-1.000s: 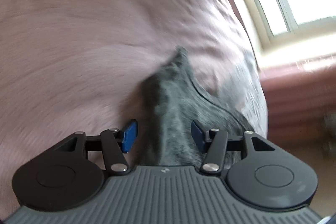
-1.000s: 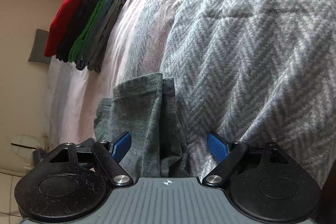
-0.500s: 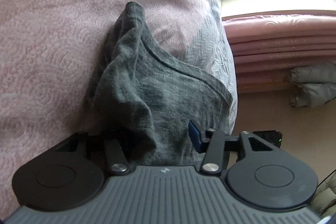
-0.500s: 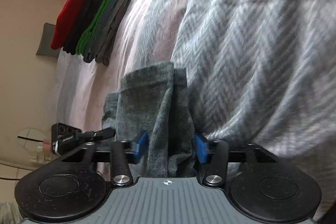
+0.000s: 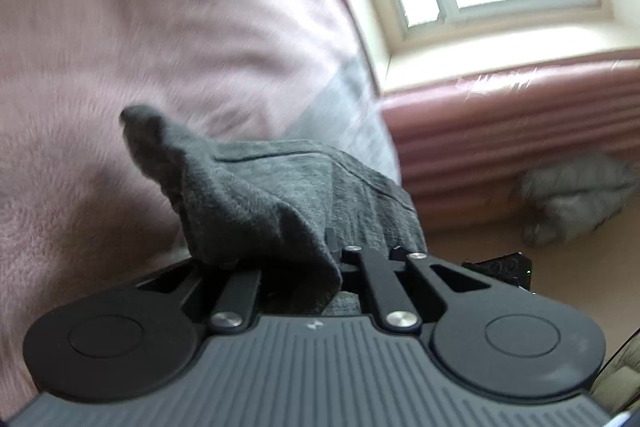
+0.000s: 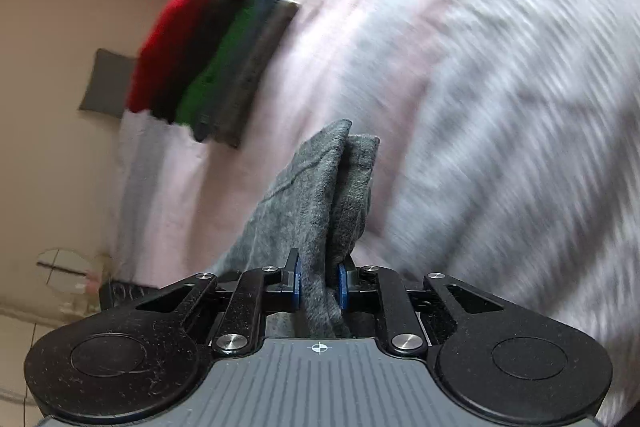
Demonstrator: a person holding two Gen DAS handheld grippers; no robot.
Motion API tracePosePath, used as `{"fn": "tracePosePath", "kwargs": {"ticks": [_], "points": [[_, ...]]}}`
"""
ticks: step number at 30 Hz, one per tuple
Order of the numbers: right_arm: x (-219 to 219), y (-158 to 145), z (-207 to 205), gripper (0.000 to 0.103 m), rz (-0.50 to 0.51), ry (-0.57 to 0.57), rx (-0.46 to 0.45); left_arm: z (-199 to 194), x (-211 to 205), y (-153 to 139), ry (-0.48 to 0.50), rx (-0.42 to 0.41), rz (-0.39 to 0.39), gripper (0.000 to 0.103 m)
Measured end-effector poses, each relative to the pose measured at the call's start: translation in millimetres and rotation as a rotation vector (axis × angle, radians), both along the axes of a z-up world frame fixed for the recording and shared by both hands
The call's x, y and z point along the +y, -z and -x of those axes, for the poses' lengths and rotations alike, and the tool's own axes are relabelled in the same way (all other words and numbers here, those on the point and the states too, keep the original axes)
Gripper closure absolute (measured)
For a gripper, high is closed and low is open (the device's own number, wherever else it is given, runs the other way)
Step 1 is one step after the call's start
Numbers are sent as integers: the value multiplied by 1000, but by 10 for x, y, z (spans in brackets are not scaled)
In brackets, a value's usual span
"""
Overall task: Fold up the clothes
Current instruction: 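Lift the folded shorts with both grippers and carry them onto the clothes stack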
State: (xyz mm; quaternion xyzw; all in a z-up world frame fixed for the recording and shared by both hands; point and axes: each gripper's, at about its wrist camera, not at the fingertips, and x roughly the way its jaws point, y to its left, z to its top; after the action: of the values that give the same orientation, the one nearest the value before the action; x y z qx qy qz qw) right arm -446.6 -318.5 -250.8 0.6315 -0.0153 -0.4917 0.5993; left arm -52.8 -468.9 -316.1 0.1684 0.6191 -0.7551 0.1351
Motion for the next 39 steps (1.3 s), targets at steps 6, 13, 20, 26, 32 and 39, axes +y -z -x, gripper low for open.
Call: {"fn": "tracePosePath", "kwargs": {"ticks": [6,13,20,26,32,39], "points": [[-760,-733,16,87,118,-139,-36,-271,-74,-912,-218,46,128,98],[-2058,-1487,16,87,248,-331,-61,-314,-562,-1857,-414,34,292,98],[-3709,-2062,37,87,320,-488,-55,-84,-1452,-2481,-618,-18,406,98],[-4888,-2237,119,87,321,-549,-40,268,-2350,-2654,-702,-79,447,97],[-5574,-1971,174,87,262,-540,-34,442,-2957,-2327,-704,-136,422,97],[-6028,-1443,180,87,170,-555,-53,395,-3204,-1874,-683,-179,371,97]]}}
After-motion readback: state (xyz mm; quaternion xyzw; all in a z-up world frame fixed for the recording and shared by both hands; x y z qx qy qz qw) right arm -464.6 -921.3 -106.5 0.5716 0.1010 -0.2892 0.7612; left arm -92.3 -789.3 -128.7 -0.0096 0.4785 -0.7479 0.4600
